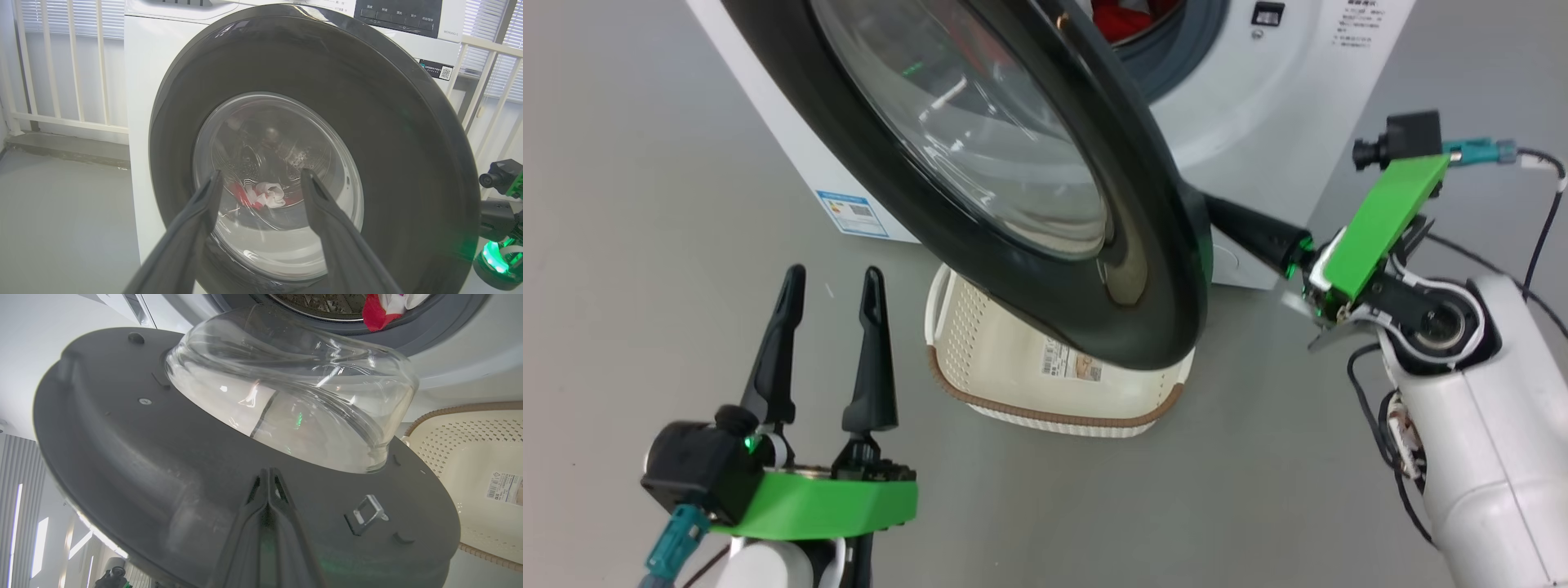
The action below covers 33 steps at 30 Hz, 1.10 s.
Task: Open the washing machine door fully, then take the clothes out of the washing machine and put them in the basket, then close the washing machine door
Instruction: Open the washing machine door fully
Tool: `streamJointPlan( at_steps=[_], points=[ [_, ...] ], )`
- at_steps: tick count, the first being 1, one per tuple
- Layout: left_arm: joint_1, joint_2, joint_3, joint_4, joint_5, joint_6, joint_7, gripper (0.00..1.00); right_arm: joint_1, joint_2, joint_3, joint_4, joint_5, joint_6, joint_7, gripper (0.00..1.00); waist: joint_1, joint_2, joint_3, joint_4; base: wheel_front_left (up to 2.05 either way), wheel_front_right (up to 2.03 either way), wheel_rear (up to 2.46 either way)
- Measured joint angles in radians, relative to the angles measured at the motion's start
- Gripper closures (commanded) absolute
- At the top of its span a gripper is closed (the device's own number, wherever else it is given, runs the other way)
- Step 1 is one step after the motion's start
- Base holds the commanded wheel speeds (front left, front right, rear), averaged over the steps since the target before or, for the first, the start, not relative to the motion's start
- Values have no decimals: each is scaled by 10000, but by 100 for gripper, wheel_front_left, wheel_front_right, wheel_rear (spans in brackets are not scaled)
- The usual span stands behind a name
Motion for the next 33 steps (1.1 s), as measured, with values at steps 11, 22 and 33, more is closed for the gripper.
streamJointPlan(
  at_steps=[11,22,33],
  points=[
    [577,8,65,209,29,86,0,0,1376,63,299,-769,219,0,144,100,0,0,-706,561,0,0,0],
    [971,115,52,276,29,173,130,0,2192,105,1047,-1091,842,0,2,100,0,0,-1343,1069,0,0,0],
    [1230,242,-33,255,29,265,546,0,2491,102,1626,-1037,1248,0,-376,100,0,0,-1827,1825,0,0,0]
  ],
)
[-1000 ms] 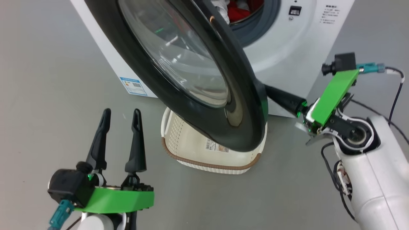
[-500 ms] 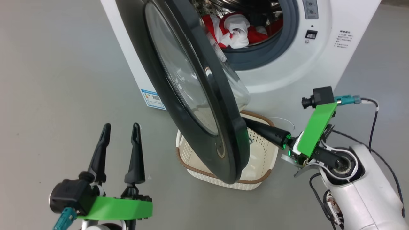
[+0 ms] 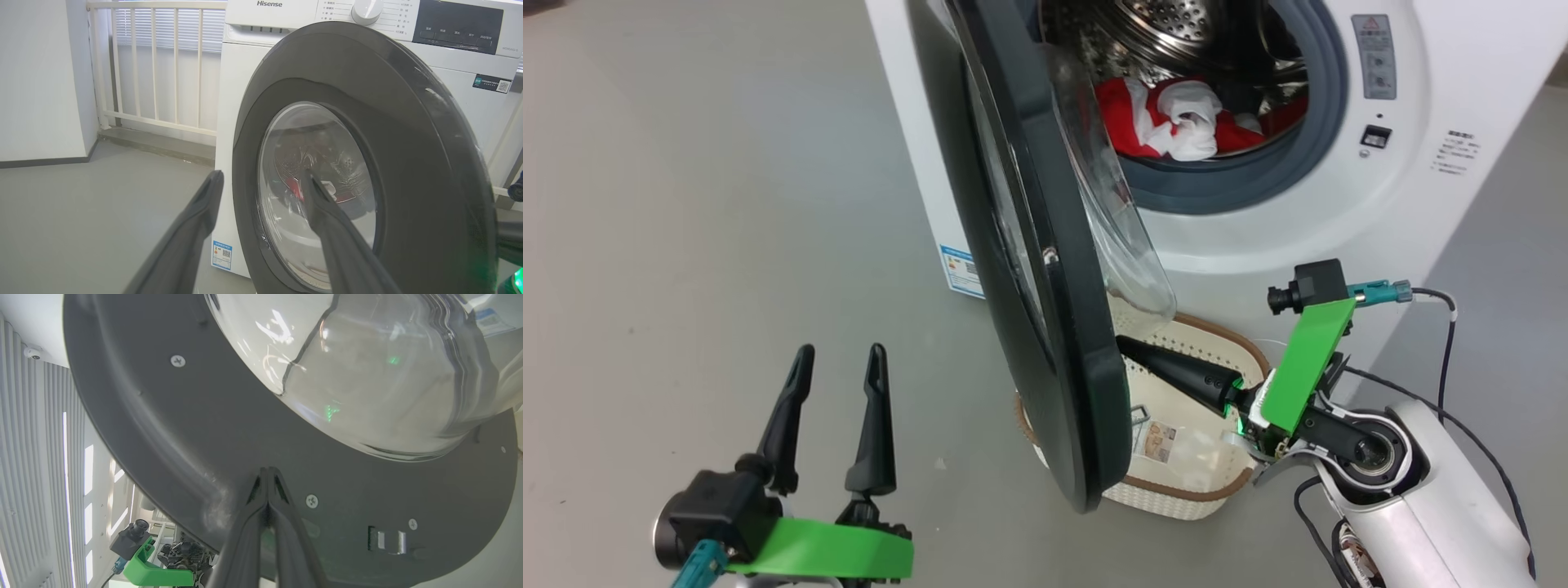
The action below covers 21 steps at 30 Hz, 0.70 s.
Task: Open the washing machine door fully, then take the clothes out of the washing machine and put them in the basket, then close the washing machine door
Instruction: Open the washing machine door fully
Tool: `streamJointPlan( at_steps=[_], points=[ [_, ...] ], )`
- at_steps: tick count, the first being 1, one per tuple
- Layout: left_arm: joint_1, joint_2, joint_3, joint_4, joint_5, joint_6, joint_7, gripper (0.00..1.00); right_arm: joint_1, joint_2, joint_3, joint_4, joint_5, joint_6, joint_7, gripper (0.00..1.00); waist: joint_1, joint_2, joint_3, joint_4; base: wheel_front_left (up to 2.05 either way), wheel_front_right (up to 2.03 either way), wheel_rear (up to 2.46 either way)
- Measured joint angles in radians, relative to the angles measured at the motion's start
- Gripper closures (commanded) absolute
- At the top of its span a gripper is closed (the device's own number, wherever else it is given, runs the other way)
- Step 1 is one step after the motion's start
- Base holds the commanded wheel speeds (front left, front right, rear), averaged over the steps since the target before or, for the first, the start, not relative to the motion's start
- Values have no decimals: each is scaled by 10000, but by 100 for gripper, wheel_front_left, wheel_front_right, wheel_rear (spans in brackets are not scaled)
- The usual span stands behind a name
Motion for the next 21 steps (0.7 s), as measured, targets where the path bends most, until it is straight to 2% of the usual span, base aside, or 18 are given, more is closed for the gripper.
streamJointPlan(
  at_steps=[10,21],
  points=[
    [304,150,-71,-98,-2,84,174,0,57,-8,495,117,370,0,-182,100,0,0,-238,611,0,0,0],
    [362,228,-31,-240,-35,263,247,0,-74,-6,1484,328,922,0,-414,100,0,0,-165,763,0,0,0]
  ],
)
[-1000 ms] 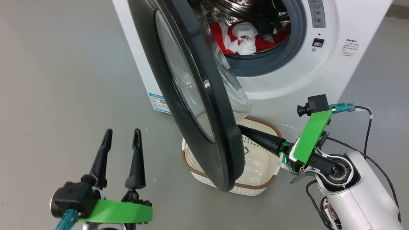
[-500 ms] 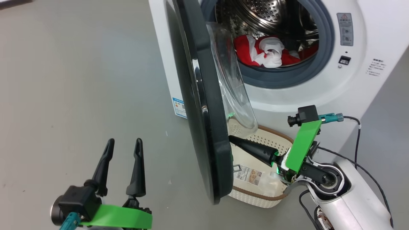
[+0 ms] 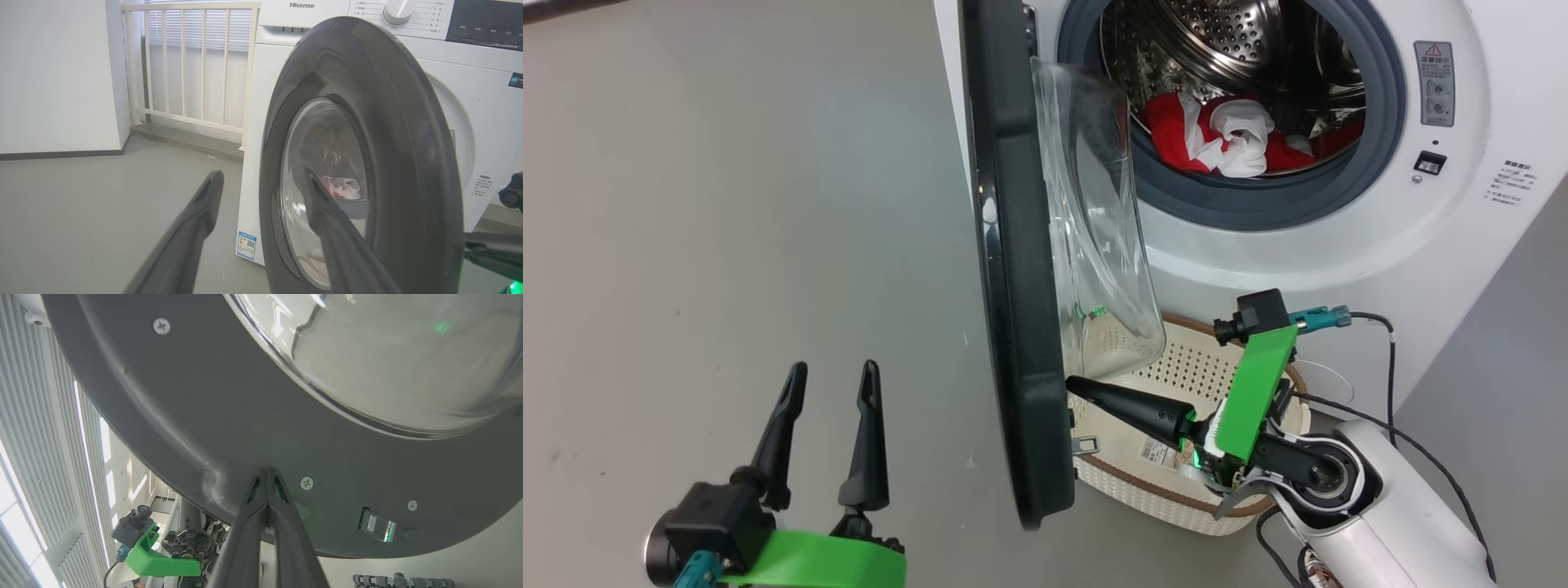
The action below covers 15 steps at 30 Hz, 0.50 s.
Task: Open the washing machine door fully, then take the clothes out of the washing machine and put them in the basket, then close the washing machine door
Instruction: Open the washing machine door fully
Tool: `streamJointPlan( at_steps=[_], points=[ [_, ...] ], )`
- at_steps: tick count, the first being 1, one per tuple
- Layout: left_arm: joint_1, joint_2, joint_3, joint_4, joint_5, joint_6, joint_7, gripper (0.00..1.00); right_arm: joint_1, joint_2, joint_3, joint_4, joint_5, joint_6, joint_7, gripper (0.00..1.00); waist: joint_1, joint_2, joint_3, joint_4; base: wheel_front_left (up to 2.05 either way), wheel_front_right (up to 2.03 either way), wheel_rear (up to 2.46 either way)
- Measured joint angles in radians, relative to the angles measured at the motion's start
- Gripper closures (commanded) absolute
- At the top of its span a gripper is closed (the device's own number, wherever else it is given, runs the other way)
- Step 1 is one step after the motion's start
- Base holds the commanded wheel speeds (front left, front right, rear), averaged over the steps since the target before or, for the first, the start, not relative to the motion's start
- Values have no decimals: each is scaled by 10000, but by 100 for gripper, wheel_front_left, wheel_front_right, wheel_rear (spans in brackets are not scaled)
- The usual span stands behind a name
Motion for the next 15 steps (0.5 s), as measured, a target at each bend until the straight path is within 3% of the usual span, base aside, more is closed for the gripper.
streamJointPlan(
  at_steps=[15],
  points=[
    [180,17,13,-136,-117,84,0,0,-375,-6,506,171,194,2,-307,100,0,1,147,45,0,0,0]
  ],
)
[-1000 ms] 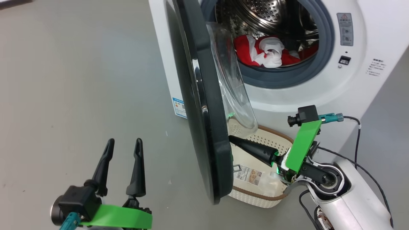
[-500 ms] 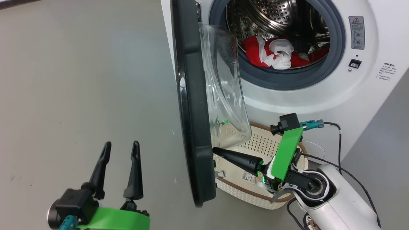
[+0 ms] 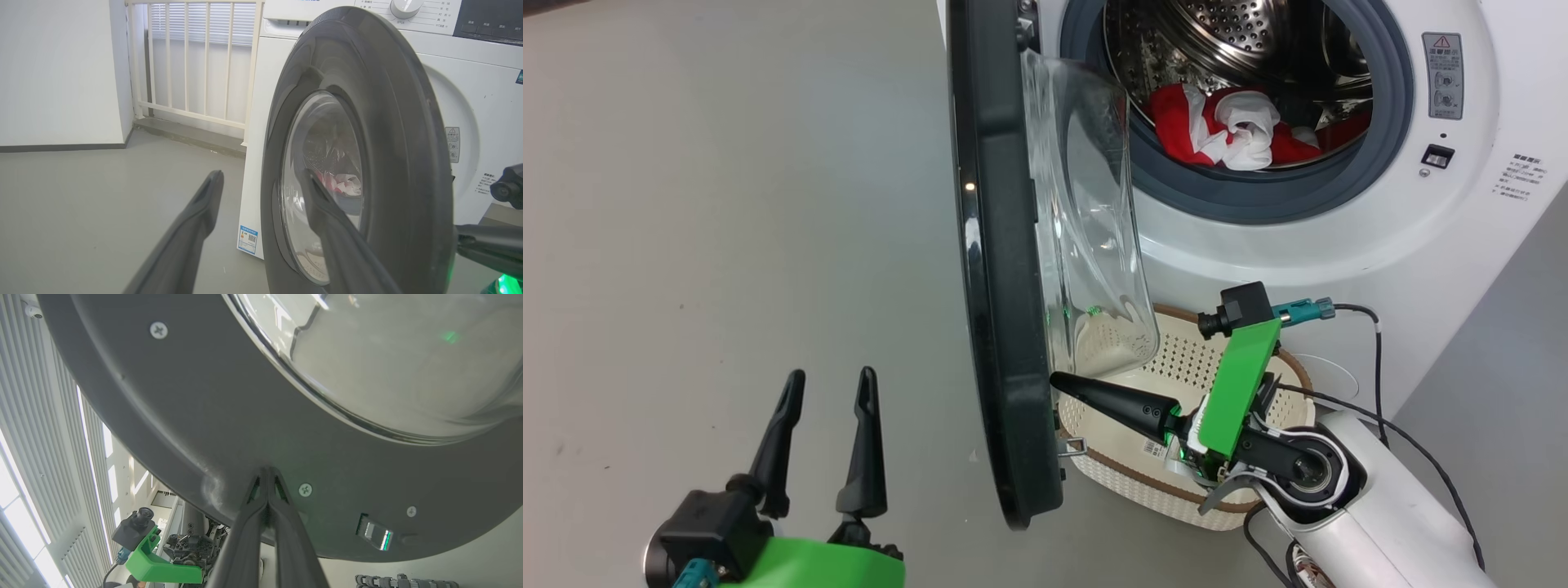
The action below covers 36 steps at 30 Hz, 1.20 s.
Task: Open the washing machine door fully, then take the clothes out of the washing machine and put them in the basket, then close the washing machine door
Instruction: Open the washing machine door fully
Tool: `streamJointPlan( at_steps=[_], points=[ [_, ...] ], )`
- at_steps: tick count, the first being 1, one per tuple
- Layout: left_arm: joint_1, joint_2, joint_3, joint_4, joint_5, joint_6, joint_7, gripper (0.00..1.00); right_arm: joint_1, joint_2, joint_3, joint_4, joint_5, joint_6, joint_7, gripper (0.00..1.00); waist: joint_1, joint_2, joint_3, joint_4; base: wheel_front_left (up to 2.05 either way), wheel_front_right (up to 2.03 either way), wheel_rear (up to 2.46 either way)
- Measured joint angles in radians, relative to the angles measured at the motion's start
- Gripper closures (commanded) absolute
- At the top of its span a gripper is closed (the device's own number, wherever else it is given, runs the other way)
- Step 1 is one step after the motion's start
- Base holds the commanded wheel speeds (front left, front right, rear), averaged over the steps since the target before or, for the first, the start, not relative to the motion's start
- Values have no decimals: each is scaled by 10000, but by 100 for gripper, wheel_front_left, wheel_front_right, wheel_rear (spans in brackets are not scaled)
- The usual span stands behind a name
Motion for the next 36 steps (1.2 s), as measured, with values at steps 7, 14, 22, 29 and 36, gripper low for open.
streamJointPlan(
  at_steps=[7,14,22,29,36],
  points=[
    [0,2,-61,35,-61,-2,2,0,-46,-213,257,-42,-1269,0,-1239,82,0,0,13,-24,0,0,0],
    [-2,-6,-75,178,-267,-25,-92,0,-133,-433,635,8,-4374,0,-3588,0,0,0,-76,-72,0,0,0],
    [-1,31,-88,290,-445,-25,-255,0,-75,-433,556,290,-8565,12,-6236,0,0,0,-275,-155,0,0,0],
    [8,63,-84,295,-395,-4,-362,0,486,-46,-1526,391,-12356,12,-7912,0,0,0,-424,-209,0,0,0],
    [29,4,102,221,-422,176,-552,0,1633,104,-2838,-658,-14220,12,-8458,0,0,0,-497,-204,0,0,0]
  ],
)
